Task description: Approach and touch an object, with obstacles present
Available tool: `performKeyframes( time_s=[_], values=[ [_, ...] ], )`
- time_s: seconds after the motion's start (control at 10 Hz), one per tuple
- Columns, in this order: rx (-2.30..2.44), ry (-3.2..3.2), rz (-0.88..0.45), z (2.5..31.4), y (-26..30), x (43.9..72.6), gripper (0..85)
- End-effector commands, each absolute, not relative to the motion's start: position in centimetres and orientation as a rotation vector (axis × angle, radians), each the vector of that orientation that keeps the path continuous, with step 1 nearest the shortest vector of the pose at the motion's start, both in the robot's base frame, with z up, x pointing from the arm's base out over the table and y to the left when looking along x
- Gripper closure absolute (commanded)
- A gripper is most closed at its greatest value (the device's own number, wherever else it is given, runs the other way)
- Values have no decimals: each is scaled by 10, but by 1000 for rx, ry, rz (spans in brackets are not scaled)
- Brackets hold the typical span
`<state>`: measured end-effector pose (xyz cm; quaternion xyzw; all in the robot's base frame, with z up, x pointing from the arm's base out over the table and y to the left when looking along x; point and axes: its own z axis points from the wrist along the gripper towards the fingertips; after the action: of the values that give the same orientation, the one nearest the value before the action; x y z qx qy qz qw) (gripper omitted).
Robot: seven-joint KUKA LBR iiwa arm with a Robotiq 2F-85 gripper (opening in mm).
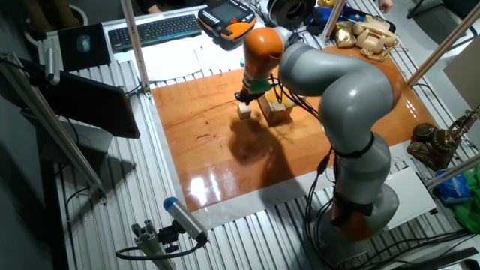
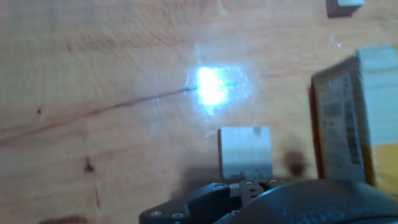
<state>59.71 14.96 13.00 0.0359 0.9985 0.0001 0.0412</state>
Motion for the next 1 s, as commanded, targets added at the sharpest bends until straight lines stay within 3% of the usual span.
performKeyframes(
  time_s=[0.0, 0.9],
  values=[
    [112, 3056, 0, 129, 150, 601, 850],
    [51, 3088, -13, 131, 148, 615, 850]
  ],
)
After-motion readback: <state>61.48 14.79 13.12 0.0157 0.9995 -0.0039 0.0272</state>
